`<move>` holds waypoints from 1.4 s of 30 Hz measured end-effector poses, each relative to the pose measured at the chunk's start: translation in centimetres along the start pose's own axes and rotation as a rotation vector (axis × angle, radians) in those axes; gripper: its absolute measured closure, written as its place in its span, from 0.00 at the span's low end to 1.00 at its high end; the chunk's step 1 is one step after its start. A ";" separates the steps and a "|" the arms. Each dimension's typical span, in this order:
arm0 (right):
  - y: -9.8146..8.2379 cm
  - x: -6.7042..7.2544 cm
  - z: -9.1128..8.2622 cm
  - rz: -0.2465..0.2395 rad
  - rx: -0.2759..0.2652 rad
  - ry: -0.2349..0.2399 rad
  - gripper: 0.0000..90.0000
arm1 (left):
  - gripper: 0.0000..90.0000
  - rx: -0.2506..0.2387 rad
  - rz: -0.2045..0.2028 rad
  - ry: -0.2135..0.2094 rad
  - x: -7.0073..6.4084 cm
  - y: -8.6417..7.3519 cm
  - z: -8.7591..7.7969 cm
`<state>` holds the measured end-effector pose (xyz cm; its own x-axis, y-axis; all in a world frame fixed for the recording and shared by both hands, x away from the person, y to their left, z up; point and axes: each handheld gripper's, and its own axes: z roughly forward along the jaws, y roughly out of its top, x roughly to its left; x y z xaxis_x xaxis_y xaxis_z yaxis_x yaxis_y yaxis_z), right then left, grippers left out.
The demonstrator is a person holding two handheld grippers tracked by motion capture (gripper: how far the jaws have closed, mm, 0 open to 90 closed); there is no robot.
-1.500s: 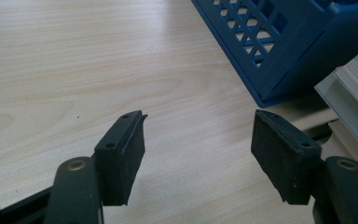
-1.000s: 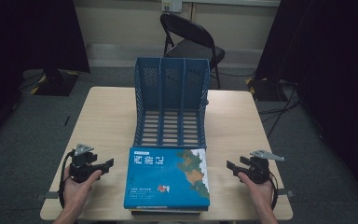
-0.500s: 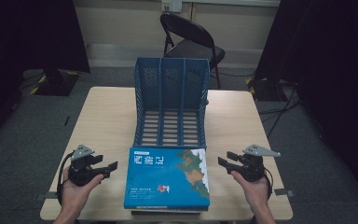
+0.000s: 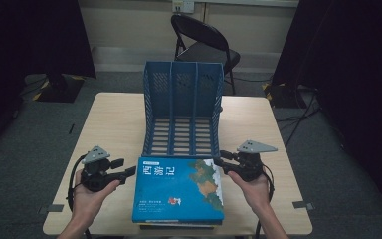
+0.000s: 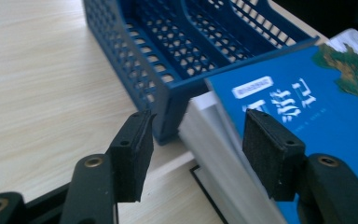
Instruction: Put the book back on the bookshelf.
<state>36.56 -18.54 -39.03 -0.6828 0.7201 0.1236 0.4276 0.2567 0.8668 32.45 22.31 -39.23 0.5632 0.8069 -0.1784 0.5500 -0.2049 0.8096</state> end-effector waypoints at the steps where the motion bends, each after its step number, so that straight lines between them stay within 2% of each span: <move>1: -0.1 -0.1 0.4 0.006 0.004 0.007 0.67 | 0.50 0.000 0.000 0.000 0.0 0.0 0.0; 7: -0.7 0.0 1.6 0.015 0.018 0.028 0.71 | 0.61 0.004 -0.020 -0.035 -0.5 -0.5 1.4; 8: -1.1 0.1 1.9 0.004 0.033 0.027 0.70 | 0.65 0.002 -0.025 -0.055 -0.5 -0.7 1.6; 9: -1.1 0.1 1.9 0.004 0.033 0.027 0.70 | 0.66 0.002 -0.025 -0.055 -0.5 -0.7 1.6; 10: -1.3 0.2 2.0 0.005 0.031 0.022 0.69 | 0.66 0.008 -0.030 -0.078 -0.6 -0.8 1.7; 11: -1.5 0.2 2.0 0.010 0.023 0.024 0.70 | 0.67 0.013 -0.025 -0.077 -0.8 -0.8 1.8; 12: -1.5 0.0 1.9 0.012 0.024 0.039 0.70 | 0.66 0.018 -0.006 -0.059 -1.1 -0.9 2.0; 19: -1.8 0.2 2.1 0.012 0.021 0.023 0.69 | 0.63 -0.017 -0.027 -0.083 -0.7 -1.5 2.4; 20: -1.8 0.2 2.1 0.012 0.021 0.023 0.69 | 0.63 -0.020 -0.027 -0.080 -0.7 -1.6 2.4; 21: -1.8 0.6 2.2 0.003 0.028 0.002 0.69 | 0.63 -0.026 -0.022 -0.078 -0.8 -1.6 2.4; 25: -1.8 0.6 2.1 0.004 0.033 -0.003 0.69 | 0.63 -0.029 -0.011 -0.077 -0.8 -1.7 2.4; 26: -1.8 0.7 2.1 0.003 0.032 -0.005 0.69 | 0.63 -0.036 -0.025 -0.083 -0.8 -1.7 2.4; 30: -1.8 0.7 2.1 0.001 0.036 -0.010 0.69 | 0.63 -0.032 -0.014 -0.080 -0.8 -1.7 2.4; 34: -1.7 0.7 2.0 -0.002 0.047 -0.008 0.69 | 0.63 -0.024 -0.030 -0.087 -0.8 -1.5 2.5; 37: -1.8 0.8 1.6 -0.006 0.056 -0.005 0.69 | 0.63 -0.019 -0.013 -0.068 -1.1 -1.3 2.6; 42: -2.2 1.1 1.1 0.002 0.051 -0.012 0.69 | 0.65 -0.020 -0.014 -0.078 -1.2 -1.2 2.8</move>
<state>35.55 -17.64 -41.30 -0.6750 0.7281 0.1196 0.4588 0.2872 0.8409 32.91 20.02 -41.55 0.6020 0.7640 -0.2324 0.5463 -0.1818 0.8176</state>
